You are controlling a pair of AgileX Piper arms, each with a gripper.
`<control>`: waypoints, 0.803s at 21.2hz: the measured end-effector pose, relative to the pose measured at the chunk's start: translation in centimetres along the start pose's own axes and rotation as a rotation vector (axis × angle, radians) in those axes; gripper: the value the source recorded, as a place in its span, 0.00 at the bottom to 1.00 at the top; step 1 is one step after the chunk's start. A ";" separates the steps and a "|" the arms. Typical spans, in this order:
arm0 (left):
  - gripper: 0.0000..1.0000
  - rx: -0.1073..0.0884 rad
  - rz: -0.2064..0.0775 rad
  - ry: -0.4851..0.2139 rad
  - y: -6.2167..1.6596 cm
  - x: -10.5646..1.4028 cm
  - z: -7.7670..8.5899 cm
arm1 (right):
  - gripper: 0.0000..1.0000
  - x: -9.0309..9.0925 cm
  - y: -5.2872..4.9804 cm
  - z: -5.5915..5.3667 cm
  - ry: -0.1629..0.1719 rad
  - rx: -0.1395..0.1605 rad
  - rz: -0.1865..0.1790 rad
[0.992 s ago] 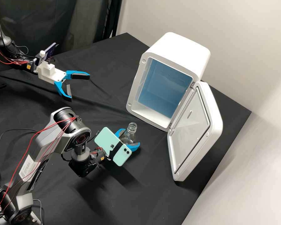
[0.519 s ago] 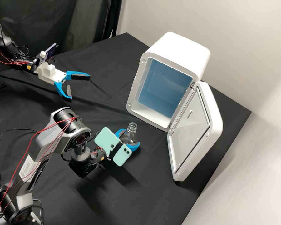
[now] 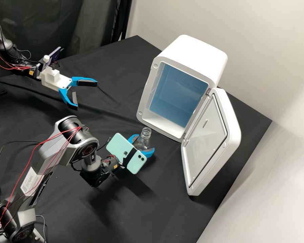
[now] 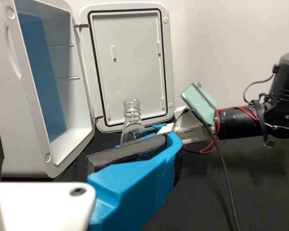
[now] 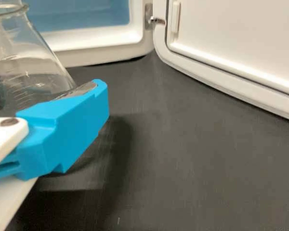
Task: Place the flask in the incubator
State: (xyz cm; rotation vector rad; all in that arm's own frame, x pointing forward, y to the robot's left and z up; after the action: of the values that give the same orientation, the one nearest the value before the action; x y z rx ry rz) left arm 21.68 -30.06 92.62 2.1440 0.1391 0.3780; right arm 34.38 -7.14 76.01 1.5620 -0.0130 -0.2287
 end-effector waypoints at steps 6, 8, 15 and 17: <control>1.00 0.000 0.000 0.000 0.00 0.0 0.0 | 0.00 2.4 2.0 -0.4 0.018 0.021 0.054; 1.00 0.000 0.000 0.000 0.00 0.0 0.0 | 0.00 3.3 2.4 -0.7 0.035 0.028 0.072; 1.00 -0.011 -0.018 -0.039 -0.23 0.1 0.5 | 0.00 6.3 3.3 -0.9 0.062 0.063 0.084; 1.00 -0.010 -0.026 -0.046 -0.41 0.1 0.5 | 0.00 6.9 3.5 -0.9 0.064 0.060 0.086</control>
State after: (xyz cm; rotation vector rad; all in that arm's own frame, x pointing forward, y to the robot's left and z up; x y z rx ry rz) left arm 22.00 -30.23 92.03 2.1370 0.1379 0.3131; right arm 41.76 -7.33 78.52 1.6242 -0.0367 -0.1113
